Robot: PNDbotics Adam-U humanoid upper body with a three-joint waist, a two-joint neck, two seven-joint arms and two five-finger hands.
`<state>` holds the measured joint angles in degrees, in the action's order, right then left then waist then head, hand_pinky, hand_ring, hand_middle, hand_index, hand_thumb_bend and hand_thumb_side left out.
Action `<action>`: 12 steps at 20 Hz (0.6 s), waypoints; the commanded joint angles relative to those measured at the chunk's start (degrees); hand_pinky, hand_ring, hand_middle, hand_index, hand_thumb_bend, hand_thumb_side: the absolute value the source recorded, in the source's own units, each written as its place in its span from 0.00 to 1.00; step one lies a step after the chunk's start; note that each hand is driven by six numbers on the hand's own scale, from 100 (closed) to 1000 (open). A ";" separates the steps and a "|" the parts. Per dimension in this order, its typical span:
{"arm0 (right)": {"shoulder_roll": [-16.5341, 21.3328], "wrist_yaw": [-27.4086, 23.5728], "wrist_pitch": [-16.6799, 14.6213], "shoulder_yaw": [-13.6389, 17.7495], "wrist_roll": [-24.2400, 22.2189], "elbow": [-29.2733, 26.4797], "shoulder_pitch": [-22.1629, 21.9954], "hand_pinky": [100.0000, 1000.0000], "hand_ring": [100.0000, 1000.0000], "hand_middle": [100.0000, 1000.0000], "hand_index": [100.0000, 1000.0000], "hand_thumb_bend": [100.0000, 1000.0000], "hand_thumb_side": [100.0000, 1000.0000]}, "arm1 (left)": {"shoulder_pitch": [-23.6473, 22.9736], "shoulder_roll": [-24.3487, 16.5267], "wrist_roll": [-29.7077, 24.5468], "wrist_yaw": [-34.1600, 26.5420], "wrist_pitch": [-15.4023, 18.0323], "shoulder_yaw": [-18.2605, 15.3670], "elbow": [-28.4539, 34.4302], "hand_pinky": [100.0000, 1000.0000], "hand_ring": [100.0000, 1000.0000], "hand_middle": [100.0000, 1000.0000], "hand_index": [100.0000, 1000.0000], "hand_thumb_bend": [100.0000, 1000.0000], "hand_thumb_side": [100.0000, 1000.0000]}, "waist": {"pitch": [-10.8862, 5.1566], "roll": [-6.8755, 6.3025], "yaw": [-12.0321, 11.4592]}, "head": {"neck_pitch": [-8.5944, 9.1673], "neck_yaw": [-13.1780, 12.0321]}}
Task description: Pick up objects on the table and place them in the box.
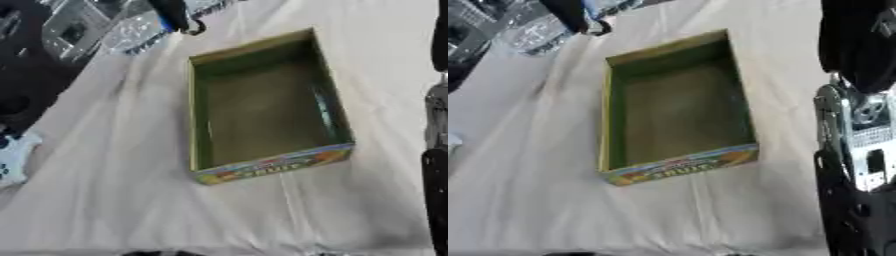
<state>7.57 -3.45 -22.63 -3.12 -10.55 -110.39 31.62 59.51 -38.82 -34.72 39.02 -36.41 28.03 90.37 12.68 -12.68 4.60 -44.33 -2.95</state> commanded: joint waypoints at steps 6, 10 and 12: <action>-0.68 0.25 0.66 0.13 0.48 -1.66 1.40 0.77 0.97 0.90 0.93 0.00 1.00 | 0.62 1.24 -13.59 -0.93 -13.07 1.24 0.90 0.00 0.24 0.57 0.47 0.24 0.05 | -1.34 -0.15 0.90 | 0.22 0.73; -1.11 0.25 0.87 0.11 0.51 -1.82 1.61 0.76 0.97 0.90 0.93 0.00 1.00 | 0.76 2.99 -12.57 -2.65 -13.51 1.95 0.63 0.00 0.24 0.58 0.48 0.23 0.08 | -1.22 -0.26 1.21 | 0.22 0.72; -1.32 0.20 0.97 0.02 0.49 -1.91 1.68 0.76 0.97 0.90 0.93 0.00 1.00 | 0.93 3.83 -11.86 -3.61 -13.71 2.31 0.36 0.00 0.24 0.59 0.49 0.23 0.10 | -1.23 -0.27 1.30 | 0.22 0.85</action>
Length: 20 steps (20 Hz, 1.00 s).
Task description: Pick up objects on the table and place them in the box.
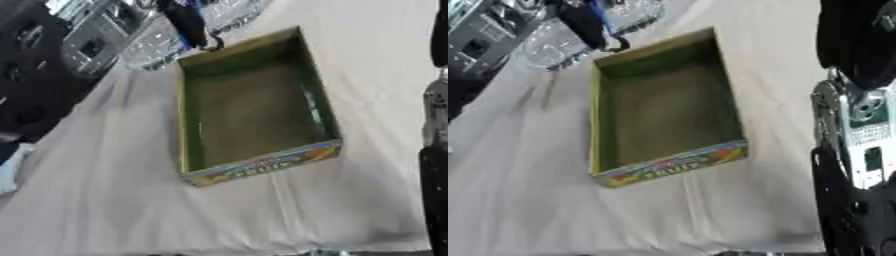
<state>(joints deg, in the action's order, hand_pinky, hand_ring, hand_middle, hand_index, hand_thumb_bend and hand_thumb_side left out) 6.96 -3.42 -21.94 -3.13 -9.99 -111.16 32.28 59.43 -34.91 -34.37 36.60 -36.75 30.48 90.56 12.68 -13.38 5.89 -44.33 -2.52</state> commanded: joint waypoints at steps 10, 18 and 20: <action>-1.50 -0.08 0.60 -0.20 -0.23 -1.45 1.11 0.77 0.97 0.90 0.93 0.00 1.00 | 1.78 1.95 -8.72 -4.44 -12.96 0.64 -1.29 0.06 0.31 0.69 0.57 0.26 0.30 | -1.40 0.44 0.37 | 0.22 0.55; -1.38 0.01 0.58 -0.13 -0.27 -1.31 0.99 0.76 0.97 0.90 0.93 0.00 1.00 | 1.61 1.37 -2.95 -11.00 -9.93 0.04 -0.07 0.63 0.80 1.00 0.93 0.41 1.00 | -1.64 0.44 0.21 | 0.22 0.55; -1.36 0.01 0.57 -0.12 -0.28 -1.29 0.97 0.77 0.97 0.90 0.93 0.00 1.00 | 1.59 1.26 -1.60 -12.22 -9.43 0.16 -0.30 0.74 0.87 1.00 0.98 0.46 1.00 | -1.66 0.44 0.17 | 0.22 0.53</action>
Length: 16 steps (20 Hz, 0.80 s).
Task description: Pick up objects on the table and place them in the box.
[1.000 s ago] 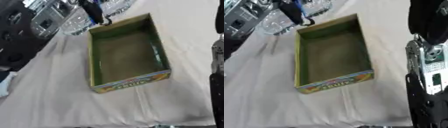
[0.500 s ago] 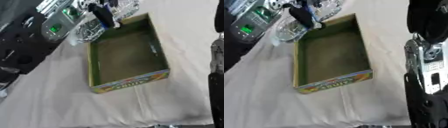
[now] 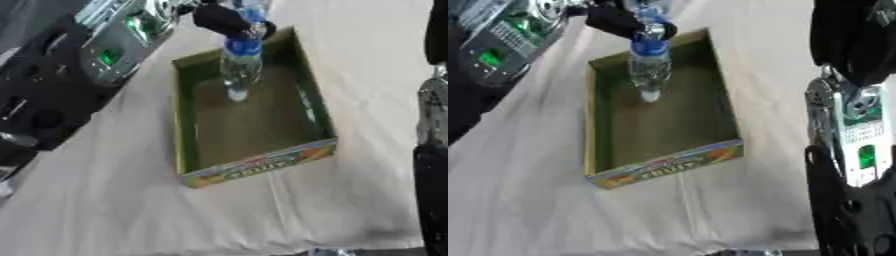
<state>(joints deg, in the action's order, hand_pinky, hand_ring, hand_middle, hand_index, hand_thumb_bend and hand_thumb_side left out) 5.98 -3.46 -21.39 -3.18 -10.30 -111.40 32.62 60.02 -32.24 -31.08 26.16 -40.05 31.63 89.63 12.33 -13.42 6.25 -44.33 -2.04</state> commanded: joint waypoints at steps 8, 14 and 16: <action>-0.32 0.03 -0.02 -0.04 -0.01 -0.98 0.53 0.77 0.97 0.90 0.93 0.00 1.00 | 0.91 -1.70 -1.59 -4.68 -4.96 -0.84 -0.47 0.76 0.88 1.00 0.99 0.52 1.00 | -1.40 0.47 -0.32 | 0.22 0.01; -0.13 0.08 -0.07 0.06 -0.01 -0.91 0.46 0.77 0.97 0.90 0.93 0.00 1.00 | 0.65 -2.67 -2.55 -5.38 -4.52 -0.69 -0.63 0.78 0.90 1.00 1.00 0.67 1.00 | -1.41 0.47 -0.50 | 0.22 0.02; -0.03 0.11 -0.09 0.13 0.03 -0.90 0.43 0.77 0.97 0.90 0.93 0.00 1.00 | 0.43 -3.47 -4.74 -5.41 -4.27 -0.57 -0.62 0.80 0.91 1.00 1.00 0.70 0.98 | -1.38 0.47 -0.63 | 0.22 0.07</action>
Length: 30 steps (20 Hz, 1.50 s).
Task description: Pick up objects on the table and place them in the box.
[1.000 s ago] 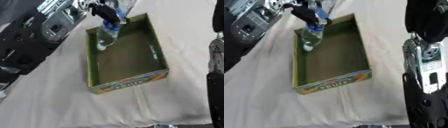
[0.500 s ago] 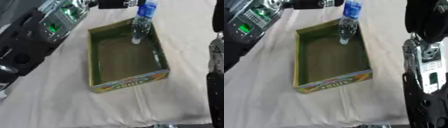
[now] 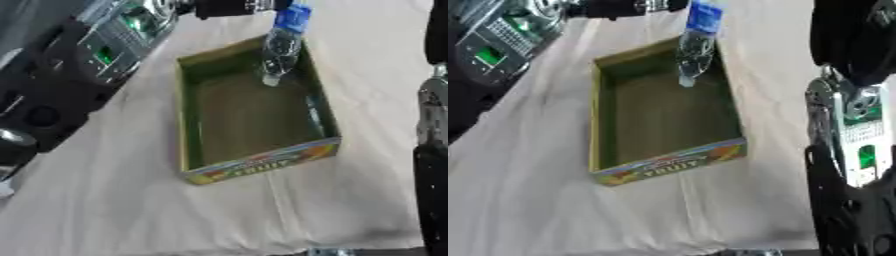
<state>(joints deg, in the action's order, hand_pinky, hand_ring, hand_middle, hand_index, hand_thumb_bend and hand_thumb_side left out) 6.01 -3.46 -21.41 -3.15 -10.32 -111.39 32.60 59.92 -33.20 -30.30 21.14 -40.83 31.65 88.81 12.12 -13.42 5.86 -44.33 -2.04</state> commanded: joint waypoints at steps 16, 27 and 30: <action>0.20 0.39 -1.17 0.56 0.08 0.19 0.82 0.77 0.97 0.90 0.93 0.00 1.00 | -9.55 -18.45 7.03 0.78 -0.38 -13.05 24.36 0.84 0.89 1.00 0.98 0.00 1.00 | -0.50 3.76 -3.68 | 0.22 0.60; -1.36 0.11 -3.12 -0.08 -0.17 1.29 3.94 0.77 0.96 0.90 0.93 0.00 1.00 | -27.42 -8.46 56.13 4.23 30.47 -18.47 25.78 0.80 0.85 1.00 0.93 0.00 1.00 | 1.55 9.05 -6.92 | 1.80 0.52; -1.66 0.46 -3.65 -0.10 0.29 1.45 4.68 0.78 0.96 0.90 0.93 0.00 1.00 | -28.35 -3.61 61.31 9.18 35.14 -19.94 25.78 0.83 0.86 1.00 0.94 0.03 1.00 | 2.09 10.12 -7.97 | 2.80 0.34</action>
<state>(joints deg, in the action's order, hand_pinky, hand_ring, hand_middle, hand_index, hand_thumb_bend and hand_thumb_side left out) 4.51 -3.36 -24.67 -3.18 -10.15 -109.52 36.32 31.23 -37.69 28.54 28.31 -7.45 13.22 113.64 15.12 -3.14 -2.23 -42.63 -1.96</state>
